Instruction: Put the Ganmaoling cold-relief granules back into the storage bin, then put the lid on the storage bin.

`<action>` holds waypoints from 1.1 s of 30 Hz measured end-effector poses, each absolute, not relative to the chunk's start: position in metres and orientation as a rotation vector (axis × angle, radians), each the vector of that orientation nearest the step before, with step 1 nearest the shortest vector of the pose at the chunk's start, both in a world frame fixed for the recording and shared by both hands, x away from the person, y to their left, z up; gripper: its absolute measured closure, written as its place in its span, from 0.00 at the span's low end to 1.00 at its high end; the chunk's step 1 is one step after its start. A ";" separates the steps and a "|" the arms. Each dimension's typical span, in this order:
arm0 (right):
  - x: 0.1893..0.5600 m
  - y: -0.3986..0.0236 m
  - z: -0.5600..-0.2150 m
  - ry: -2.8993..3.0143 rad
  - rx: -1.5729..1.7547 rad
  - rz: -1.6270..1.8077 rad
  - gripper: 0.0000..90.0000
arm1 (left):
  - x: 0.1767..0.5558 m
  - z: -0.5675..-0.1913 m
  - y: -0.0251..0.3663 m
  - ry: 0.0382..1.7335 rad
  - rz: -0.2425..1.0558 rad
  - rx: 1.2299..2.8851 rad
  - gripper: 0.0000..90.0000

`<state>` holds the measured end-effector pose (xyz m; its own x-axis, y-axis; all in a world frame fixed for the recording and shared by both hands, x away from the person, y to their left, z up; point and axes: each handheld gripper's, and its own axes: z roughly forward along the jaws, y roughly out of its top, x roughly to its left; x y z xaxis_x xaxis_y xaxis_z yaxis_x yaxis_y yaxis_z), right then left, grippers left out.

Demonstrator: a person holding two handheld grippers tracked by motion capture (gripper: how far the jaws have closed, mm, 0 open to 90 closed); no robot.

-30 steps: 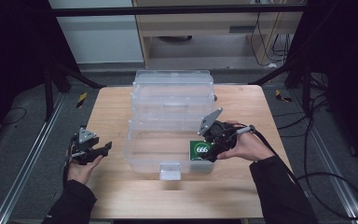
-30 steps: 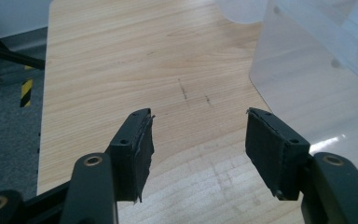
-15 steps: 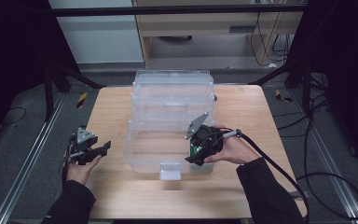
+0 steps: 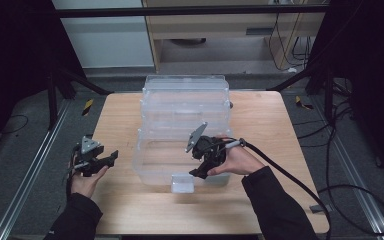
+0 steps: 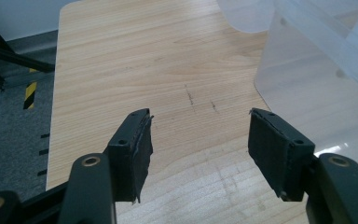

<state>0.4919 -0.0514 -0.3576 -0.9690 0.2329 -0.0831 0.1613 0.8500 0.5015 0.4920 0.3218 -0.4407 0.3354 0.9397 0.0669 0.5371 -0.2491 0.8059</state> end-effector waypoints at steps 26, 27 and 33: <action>0.493 -0.032 -0.395 3.021 0.256 0.581 0.53 | 0.491 -0.438 0.322 1.298 0.729 1.899 0.43; 0.493 -0.032 -0.396 3.025 0.261 0.572 0.54 | 0.491 -0.437 0.322 1.298 0.730 1.897 0.43; 0.494 -0.033 -0.401 3.042 0.285 0.573 0.60 | 0.490 -0.433 0.322 1.294 0.726 1.885 0.43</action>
